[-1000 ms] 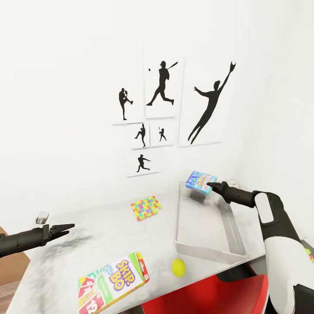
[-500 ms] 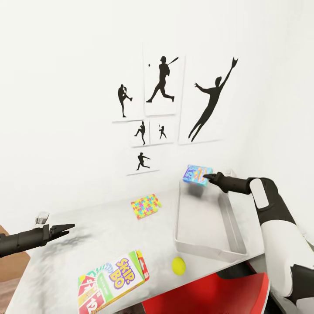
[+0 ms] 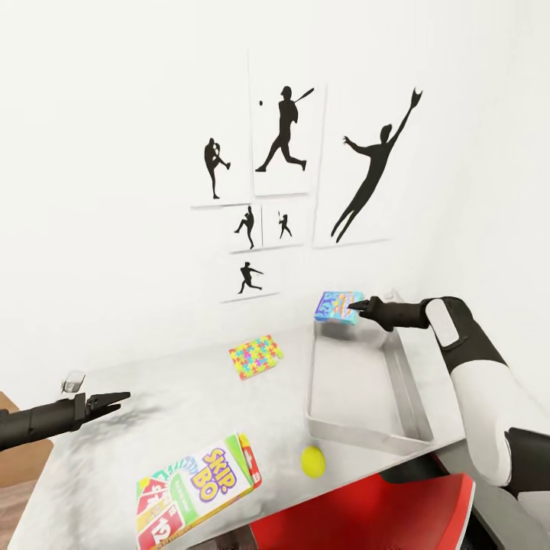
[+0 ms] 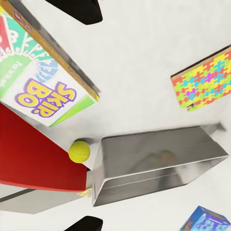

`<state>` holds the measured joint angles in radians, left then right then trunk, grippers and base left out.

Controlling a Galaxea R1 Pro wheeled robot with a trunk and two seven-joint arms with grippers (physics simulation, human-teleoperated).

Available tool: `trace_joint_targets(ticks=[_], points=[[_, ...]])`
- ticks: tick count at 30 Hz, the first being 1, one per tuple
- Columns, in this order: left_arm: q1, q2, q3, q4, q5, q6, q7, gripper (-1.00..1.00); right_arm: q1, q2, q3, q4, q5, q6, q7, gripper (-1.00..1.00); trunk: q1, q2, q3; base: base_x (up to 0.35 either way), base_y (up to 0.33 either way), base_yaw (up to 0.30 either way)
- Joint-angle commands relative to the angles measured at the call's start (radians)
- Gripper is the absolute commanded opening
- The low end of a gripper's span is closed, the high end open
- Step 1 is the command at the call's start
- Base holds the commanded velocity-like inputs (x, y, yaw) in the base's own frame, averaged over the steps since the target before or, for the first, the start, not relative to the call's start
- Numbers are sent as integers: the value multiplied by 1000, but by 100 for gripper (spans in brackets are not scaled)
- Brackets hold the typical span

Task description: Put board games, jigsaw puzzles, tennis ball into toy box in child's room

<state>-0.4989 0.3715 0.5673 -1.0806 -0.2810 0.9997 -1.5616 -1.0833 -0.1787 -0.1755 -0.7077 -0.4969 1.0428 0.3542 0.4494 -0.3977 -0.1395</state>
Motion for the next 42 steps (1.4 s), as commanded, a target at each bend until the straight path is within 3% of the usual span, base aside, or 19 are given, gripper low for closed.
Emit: trace_joint_targets(ticks=[1,5,9,18,23,26,42], points=[[-1,0,2,-1,-10,10,-9,100,-5,-12,-2,12,7,4,10,-100,1,-2,-4,0,0,0],[-1,-1,2,-1,-10,10,-9,100,-11,-69,13,47,5,4,9,-100,1,-2,-10,0,0,0],[-1,-2,2,-1,-10,10,-9,100,-12,-92,17,57,3,4,9,-100,1,-2,-17,0,0,0],[-1,-1,2,-1,-10,10,-9,100,-12,-101,33,86,4,4,9,-100,1,-2,-32,0,0,0],[-1,0,3,-1,-10,10,-9,100,-26,-102,103,93,3,4,10,-100,1,-2,-40,0,0,0],[-1,1,4,-1,-10,10,-9,100,-31,-102,124,100,3,4,11,-100,1,-2,-45,0,0,0],[-1,4,5,-1,-10,10,-9,100,-43,-99,141,106,3,4,12,-100,1,-2,-71,0,0,0]])
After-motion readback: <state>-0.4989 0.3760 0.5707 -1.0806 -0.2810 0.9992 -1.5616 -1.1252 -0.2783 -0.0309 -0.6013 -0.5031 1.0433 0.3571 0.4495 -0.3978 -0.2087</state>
